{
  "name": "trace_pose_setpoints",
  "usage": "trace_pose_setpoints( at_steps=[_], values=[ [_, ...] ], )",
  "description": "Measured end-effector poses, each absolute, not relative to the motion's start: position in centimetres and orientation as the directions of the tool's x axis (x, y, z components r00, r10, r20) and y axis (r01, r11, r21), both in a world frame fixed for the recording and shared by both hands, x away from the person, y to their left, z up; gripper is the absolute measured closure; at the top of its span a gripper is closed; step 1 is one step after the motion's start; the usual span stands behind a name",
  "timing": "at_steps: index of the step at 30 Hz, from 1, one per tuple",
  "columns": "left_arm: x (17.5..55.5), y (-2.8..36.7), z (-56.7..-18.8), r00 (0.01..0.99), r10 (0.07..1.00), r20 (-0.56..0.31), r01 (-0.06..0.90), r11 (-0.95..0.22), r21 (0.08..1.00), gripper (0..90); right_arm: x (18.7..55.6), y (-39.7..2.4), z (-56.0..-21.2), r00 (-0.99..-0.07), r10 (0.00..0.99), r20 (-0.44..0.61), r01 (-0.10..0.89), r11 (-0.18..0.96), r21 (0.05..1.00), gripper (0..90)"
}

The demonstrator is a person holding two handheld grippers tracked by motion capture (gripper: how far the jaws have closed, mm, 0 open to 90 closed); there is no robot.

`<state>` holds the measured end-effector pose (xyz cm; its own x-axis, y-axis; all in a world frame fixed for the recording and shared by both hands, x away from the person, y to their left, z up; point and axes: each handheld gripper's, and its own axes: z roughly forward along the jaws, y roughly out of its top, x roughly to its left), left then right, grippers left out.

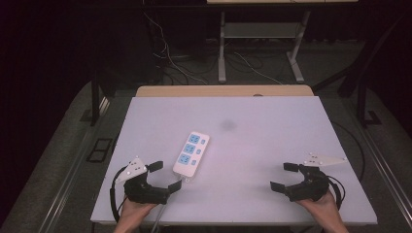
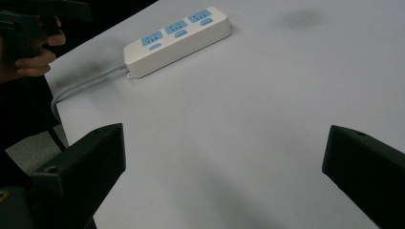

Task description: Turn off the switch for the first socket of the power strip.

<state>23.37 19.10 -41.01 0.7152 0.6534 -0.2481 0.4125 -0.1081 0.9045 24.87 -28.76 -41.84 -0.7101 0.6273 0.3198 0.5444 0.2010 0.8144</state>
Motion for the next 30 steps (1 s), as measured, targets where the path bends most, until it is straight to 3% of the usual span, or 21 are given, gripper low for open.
trace_pose_setpoints(
  at_steps=[30],
  values=[
    [23.25, 18.81, -41.00, 0.717, 0.652, -0.244, 0.416, -0.121, 0.901, 0.0, 24.88, -28.80, -41.97, -0.717, 0.626, 0.305, 0.543, 0.228, 0.808, 0.6]
  ],
)
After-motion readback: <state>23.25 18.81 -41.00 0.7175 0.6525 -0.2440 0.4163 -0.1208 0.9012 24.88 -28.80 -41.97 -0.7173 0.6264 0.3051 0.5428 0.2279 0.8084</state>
